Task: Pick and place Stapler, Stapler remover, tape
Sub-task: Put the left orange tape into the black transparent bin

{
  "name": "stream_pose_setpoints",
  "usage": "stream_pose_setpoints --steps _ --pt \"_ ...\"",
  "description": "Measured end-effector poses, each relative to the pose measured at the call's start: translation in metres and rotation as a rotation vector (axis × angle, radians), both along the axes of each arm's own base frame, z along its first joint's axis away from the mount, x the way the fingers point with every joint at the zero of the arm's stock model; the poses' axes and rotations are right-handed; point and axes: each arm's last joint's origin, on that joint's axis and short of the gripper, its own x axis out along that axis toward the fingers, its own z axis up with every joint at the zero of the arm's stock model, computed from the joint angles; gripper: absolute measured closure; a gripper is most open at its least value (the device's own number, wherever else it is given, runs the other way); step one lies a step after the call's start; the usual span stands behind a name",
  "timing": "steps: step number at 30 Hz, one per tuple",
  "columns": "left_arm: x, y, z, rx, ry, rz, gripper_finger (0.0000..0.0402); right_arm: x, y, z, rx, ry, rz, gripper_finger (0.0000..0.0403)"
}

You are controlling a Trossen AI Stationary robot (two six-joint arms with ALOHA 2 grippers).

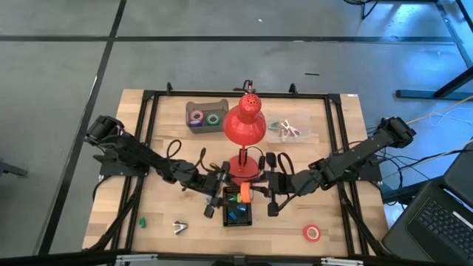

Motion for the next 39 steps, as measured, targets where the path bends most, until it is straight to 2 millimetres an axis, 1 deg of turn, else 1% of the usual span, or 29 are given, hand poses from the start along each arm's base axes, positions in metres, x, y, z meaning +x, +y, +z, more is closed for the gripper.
stream_pose_setpoints --steps 6,11,17,23,27,33,39 --pt "0.003 -0.002 0.006 -0.013 -0.015 -0.008 0.0213 0.0 0.0 0.002 -0.011 -0.012 0.008 0.0368" --pt "0.003 -0.002 0.007 -0.027 -0.019 -0.006 0.0213 0.0 -0.001 0.002 -0.018 -0.011 0.004 0.0368" --pt "0.003 0.0 0.008 -0.033 -0.033 0.063 0.0215 0.001 -0.002 0.001 -0.01 -0.007 0.01 0.0368" --pt "0.002 0.0 0.011 -0.016 -0.055 0.061 0.0215 0.001 -0.001 0.002 -0.002 -0.01 0.028 0.0368" --pt "0.002 0.0 0.012 -0.039 -0.057 0.037 0.0215 0.002 -0.002 0.002 0.0 -0.011 0.033 0.0368" --pt "0.001 -0.001 0.019 -0.099 -0.096 0.012 0.0215 0.006 -0.01 0.001 0.001 -0.012 -0.006 0.0368" --pt "0.002 0.0 0.017 -0.102 -0.077 0.062 0.0215 0.009 -0.017 0.0 -0.001 -0.004 -0.028 0.0368"
